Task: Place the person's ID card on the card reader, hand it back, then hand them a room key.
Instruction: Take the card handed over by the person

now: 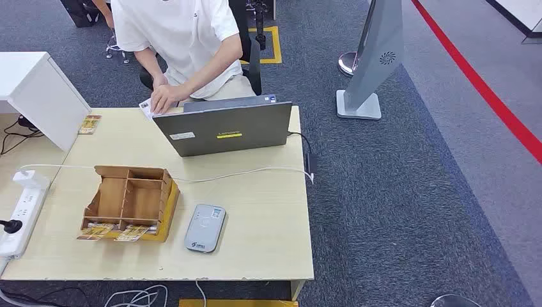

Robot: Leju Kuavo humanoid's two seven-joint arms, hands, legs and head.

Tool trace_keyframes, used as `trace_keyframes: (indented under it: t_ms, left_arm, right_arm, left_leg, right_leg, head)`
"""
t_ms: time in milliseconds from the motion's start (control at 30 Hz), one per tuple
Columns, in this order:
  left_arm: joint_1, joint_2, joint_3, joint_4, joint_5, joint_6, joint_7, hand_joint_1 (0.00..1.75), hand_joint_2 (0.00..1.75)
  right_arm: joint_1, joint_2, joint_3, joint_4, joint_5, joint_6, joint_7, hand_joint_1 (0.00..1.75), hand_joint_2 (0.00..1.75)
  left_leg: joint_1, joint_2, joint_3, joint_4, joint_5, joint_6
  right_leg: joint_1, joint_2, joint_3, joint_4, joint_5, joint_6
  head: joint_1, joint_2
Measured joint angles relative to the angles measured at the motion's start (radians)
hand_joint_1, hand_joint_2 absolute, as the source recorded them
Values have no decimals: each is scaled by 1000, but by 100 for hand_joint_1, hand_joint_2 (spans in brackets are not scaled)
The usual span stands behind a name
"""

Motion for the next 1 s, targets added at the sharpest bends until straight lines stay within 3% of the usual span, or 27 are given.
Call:
trace_keyframes:
  t_ms: [467, 1000]
  left_arm:
    - [-113, 32, -69, -32, -261, 98, -3, 0, 175]
    - [-364, 181, -186, 181, -610, 174, 164, 0, 175]
  right_arm:
    - [-69, 61, -137, 15, 169, 136, -75, 0, 175]
    - [-168, 88, -252, 91, 348, 244, -167, 0, 175]
  left_leg:
    - [0, 0, 1, 1, 0, 0]
    - [0, 1, 1, 2, 1, 1]
  right_leg:
    - [0, 0, 0, 0, 0, 0]
    - [0, 1, 0, 0, 1, 1]
  head:
    - [0, 0]
    - [0, 0]
